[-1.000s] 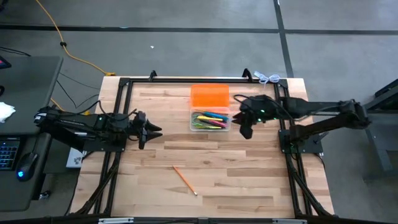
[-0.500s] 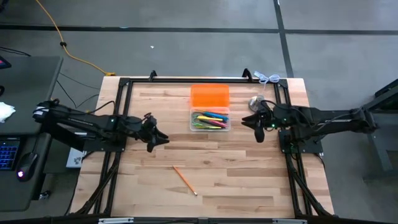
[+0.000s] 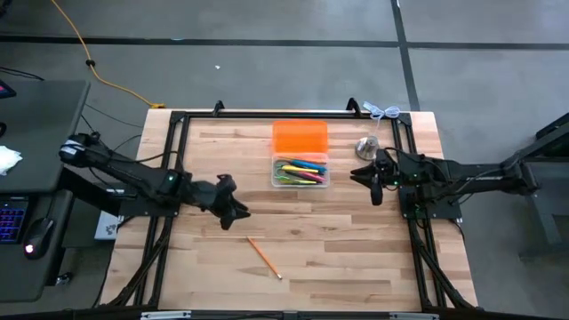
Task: Pick & place school supplies into a supply box
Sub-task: Put the orange pencil into the supply box
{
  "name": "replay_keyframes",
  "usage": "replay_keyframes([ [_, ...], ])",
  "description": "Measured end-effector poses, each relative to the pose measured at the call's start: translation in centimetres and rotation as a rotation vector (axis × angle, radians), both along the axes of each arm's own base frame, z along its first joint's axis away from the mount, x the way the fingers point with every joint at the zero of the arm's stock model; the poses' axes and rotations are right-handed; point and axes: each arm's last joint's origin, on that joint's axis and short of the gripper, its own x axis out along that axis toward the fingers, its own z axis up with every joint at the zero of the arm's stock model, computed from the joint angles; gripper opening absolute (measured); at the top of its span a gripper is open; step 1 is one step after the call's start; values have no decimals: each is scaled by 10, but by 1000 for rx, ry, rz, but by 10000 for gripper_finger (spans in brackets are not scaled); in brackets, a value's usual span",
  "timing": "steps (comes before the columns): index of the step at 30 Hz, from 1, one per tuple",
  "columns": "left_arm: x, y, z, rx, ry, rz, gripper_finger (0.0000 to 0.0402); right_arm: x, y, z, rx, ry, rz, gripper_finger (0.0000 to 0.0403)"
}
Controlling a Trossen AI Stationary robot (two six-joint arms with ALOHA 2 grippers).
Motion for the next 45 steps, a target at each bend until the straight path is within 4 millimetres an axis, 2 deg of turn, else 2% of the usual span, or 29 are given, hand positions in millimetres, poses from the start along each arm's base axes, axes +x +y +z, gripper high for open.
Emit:
replay_keyframes([
  [8, 1, -36, 8, -95, 47, 119, 179, -4, 0, -5, -19, -9, -11, 74],
  [14, 1, -64, 1, -200, 81, 208, 179, -4, 0, -6, -68, 9, 7, 74],
  [21, 18, -94, 2, -252, 92, 254, 179, -7, 0, -9, -76, 47, 20, 74],
  [28, 39, -109, 1, -246, 107, 272, 179, -16, 1, -8, -103, 46, 63, 74],
  [36, 48, -116, -10, -287, 192, 358, 179, -39, 3, -3, -101, -18, 113, 74],
  [45, 61, -127, -8, -369, 235, 437, 179, -60, 4, 0, -96, -107, 111, 74],
])
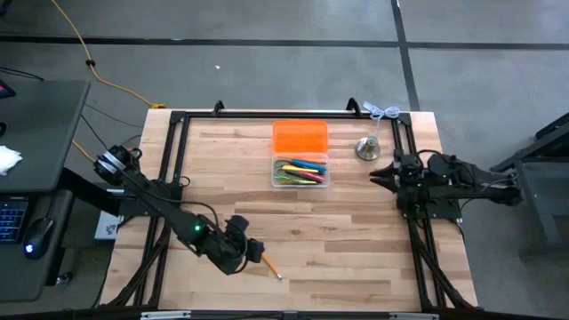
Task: Pick & place school supplies into a supply box
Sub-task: Put the orange pencil into the supply box
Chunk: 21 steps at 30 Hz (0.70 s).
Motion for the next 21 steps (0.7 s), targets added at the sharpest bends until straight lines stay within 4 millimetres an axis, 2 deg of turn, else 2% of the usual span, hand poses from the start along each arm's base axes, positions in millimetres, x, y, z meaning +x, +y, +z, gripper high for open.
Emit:
replay_keyframes([
  [6, 4, -3, 3, 0, 72, 43, 179, -4, -1, 3, -20, -47, -39, 74],
  [11, 7, -5, 6, -37, 54, 78, 179, 0, -1, 4, 7, -121, -46, 74],
  [21, 8, -6, 8, -68, 29, 120, 179, 22, -1, -40, -32, -180, -28, 74],
])
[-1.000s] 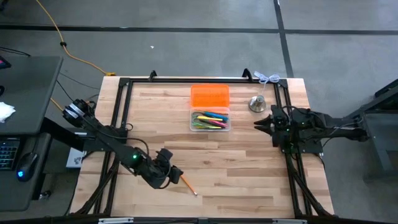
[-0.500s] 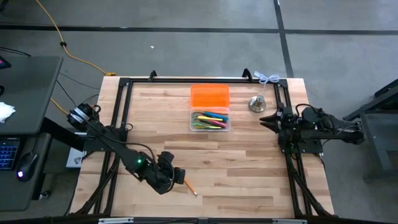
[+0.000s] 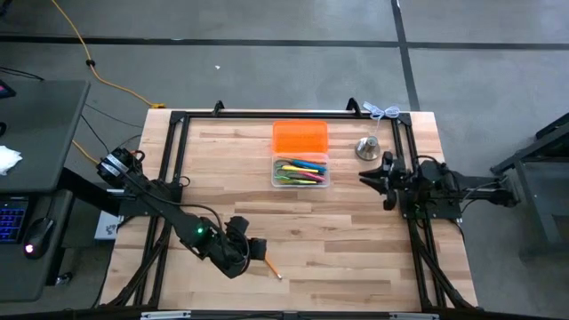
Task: Pick & place school supplies into a supply box
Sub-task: Put the orange pencil into the supply box
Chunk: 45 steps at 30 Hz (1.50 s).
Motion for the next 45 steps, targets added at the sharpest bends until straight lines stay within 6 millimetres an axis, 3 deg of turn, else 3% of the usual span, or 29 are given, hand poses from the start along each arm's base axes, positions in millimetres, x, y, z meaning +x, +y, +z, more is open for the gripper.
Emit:
replay_keyframes([
  [16, 2, -2, -11, -228, 72, 163, 179, 0, 0, -15, -122, 125, -1, 74],
  [26, 33, 8, -21, -308, 320, 284, 179, 0, 0, -16, -150, 133, 2, 74],
  [32, 53, 13, -23, -339, 347, 335, 179, 0, 0, -16, -159, 140, 4, 74],
  [45, 59, 7, -45, -419, 475, 380, 179, -1, 0, -16, -188, 143, 7, 74],
])
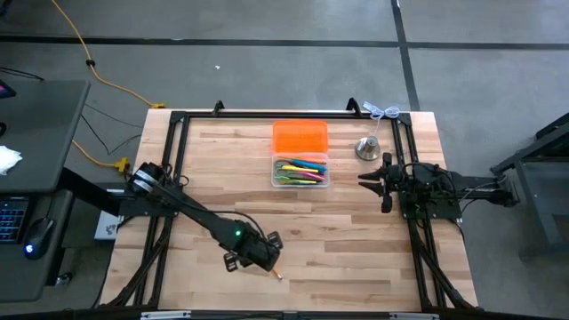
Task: Pick & place school supplies into a supply box
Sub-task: Put the orange pencil into the supply box
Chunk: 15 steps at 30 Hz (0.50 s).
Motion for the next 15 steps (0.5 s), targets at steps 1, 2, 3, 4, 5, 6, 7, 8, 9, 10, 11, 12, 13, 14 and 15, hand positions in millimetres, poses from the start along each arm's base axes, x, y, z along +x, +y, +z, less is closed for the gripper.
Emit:
replay_keyframes([
  [1, -1, 1, -1, 5, 15, 2, 179, 0, 0, 0, -3, 0, 0, 74],
  [2, -1, 1, -1, 3, 17, 4, 179, 0, 0, 0, -3, -4, 0, 74],
  [3, 0, 0, -2, -1, 14, 7, 179, 0, 0, 0, -3, -5, 0, 74],
  [4, 0, 0, -3, -1, 14, 9, 179, 0, 0, 0, -5, -3, 1, 74],
  [5, 0, 0, -5, 3, 22, 11, 179, 0, 0, 0, -5, -2, 1, 74],
  [6, 0, 2, -6, 8, 31, 17, 179, 0, 0, 0, -5, -1, 0, 74],
  [7, 1, 3, -8, 10, 35, 21, 179, 0, 0, 0, -5, -1, 1, 74],
  [8, 4, 4, -10, 9, 32, 26, 179, 0, 0, 0, -6, -2, 1, 74],
  [9, 5, 4, -12, 11, 37, 29, 179, 0, 0, 0, -6, -3, 1, 74],
  [10, 5, 6, -16, 19, 55, 34, 179, 0, 0, 0, -6, -2, 0, 74],
  [11, 6, 7, -19, 24, 69, 36, 179, 0, 0, 0, -6, -1, 0, 74],
  [12, 8, 8, -22, 22, 63, 41, 179, 0, 0, 0, -5, -1, 1, 74],
  [13, 10, 7, -25, 21, 61, 42, 179, 0, 0, 0, -5, 0, 1, 74],
  [14, 11, 8, -27, 25, 68, 46, 179, 0, 0, 0, -5, 2, 1, 74],
  [15, 11, 9, -29, 27, 77, 48, 179, 0, 0, 0, -5, 3, 1, 74],
])
